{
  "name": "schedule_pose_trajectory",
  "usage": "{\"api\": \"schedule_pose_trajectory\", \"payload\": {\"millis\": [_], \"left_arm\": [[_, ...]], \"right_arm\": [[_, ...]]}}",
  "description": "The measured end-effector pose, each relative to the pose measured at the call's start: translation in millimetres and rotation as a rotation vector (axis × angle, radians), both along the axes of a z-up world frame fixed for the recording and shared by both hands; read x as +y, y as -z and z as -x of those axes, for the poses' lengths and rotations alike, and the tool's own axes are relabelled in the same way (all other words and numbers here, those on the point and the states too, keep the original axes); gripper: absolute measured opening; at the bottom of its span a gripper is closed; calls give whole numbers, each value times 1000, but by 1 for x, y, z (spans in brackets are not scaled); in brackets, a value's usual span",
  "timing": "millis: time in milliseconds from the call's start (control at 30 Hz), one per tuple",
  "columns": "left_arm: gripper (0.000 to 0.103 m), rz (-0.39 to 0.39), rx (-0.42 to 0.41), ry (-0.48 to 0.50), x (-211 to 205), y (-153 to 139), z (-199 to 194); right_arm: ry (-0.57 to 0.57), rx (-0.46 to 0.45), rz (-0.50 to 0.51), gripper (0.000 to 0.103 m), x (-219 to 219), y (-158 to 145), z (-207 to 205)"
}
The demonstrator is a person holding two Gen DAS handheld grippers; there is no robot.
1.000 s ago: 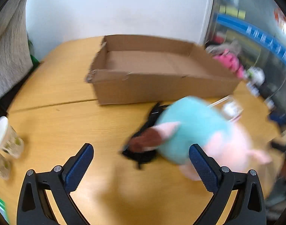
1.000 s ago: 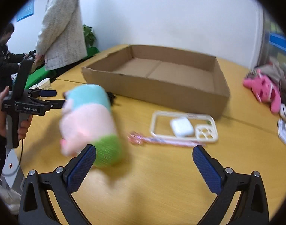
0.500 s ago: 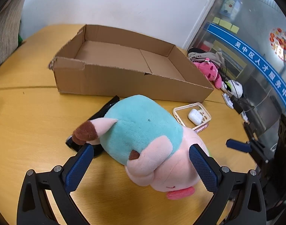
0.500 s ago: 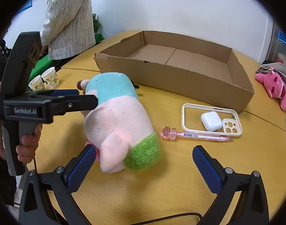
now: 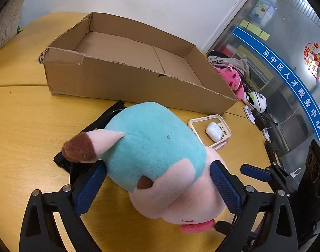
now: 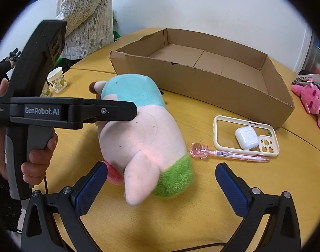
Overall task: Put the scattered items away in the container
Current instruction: 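Grasp the pink-and-teal plush pig with both tools together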
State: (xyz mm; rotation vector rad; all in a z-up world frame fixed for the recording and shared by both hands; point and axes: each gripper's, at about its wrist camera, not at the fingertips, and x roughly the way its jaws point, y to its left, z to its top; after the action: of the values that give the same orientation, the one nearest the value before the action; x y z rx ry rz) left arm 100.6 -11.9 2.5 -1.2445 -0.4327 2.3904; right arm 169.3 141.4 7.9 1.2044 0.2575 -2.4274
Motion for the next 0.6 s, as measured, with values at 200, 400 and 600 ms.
{"api": "schedule_pose_trajectory", "payload": {"millis": [200,400,600], "left_arm": [[80,-41,-8,27,-1,-1,0],[69,-53,-2,64,3,-3,-1],[65,-45,-1,75,3,-5,-1]], "right_arm": [[-38,-45,5,101,-10,14,8],[-70,-67,-16,92,-22,23,12],[-66,-56,-30,82,-23,23,11]]}}
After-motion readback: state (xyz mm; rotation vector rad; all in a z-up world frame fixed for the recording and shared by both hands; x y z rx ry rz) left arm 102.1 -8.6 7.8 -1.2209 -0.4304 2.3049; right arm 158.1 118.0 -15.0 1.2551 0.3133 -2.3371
